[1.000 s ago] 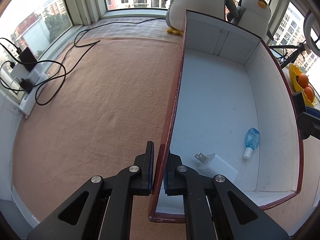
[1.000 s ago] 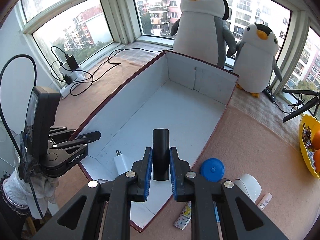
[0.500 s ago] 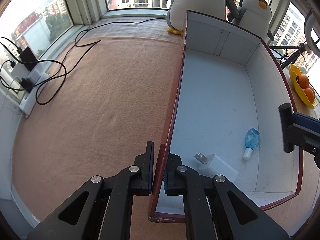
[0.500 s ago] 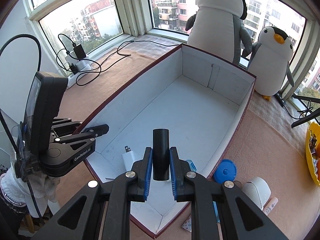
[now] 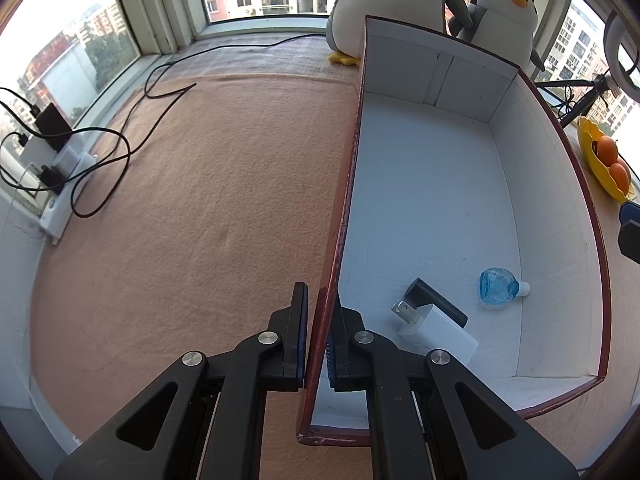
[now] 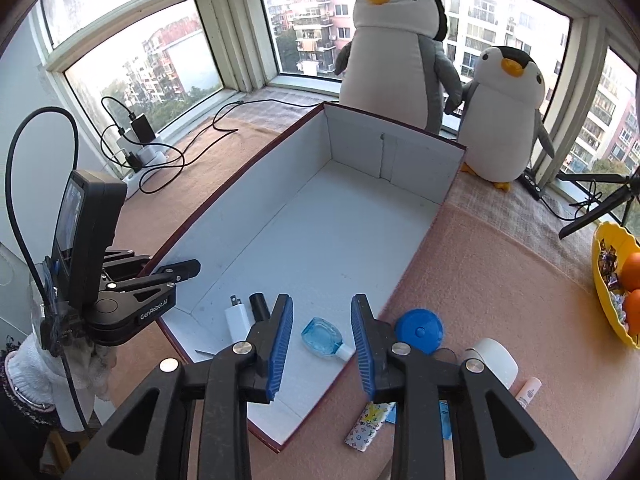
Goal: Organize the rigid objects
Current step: 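Withdraw the right tool toward the remaining items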
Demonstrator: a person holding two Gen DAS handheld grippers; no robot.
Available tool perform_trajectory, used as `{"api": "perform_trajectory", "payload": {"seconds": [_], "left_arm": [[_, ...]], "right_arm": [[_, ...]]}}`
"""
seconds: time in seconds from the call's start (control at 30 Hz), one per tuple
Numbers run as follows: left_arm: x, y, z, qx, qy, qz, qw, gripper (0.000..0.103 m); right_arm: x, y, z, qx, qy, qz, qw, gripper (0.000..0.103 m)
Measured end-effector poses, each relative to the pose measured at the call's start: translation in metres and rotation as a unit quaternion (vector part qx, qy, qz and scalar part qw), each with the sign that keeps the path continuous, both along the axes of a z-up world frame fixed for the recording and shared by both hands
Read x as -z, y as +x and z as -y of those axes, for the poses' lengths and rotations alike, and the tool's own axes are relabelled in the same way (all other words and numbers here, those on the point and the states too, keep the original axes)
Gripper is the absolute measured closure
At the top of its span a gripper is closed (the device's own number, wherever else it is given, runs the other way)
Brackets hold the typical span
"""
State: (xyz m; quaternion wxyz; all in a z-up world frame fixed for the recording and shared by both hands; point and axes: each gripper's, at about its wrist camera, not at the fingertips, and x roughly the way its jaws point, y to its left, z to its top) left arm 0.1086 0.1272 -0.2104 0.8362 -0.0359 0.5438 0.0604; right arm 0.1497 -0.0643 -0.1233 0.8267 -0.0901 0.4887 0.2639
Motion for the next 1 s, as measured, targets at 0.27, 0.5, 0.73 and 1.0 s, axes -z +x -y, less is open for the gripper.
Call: {"api": "perform_trajectory", "payload": {"seconds": [0.27,0.5,0.73,1.0], "left_arm": [[0.000,0.002,0.003,0.018,0.011,-0.007,0.9997,0.097],[0.001,0.004,0.007,0.037,0.022,-0.014,0.9990,0.097],[0.000,0.006,0.010,0.063,0.032,-0.017,0.9974,0.097],[-0.001,0.006,0.012,0.088,0.038,-0.018,0.9952,0.097]], "right_arm": [[-0.002,0.014,0.064,0.092,0.007,-0.002,0.996,0.068],[0.008,0.016,0.125,0.191,0.003,-0.011,0.981,0.067],[0.031,0.015,0.176,0.270,0.009,-0.041,0.962,0.067],[0.067,0.019,0.196,0.315,0.023,-0.091,0.945,0.067]]}}
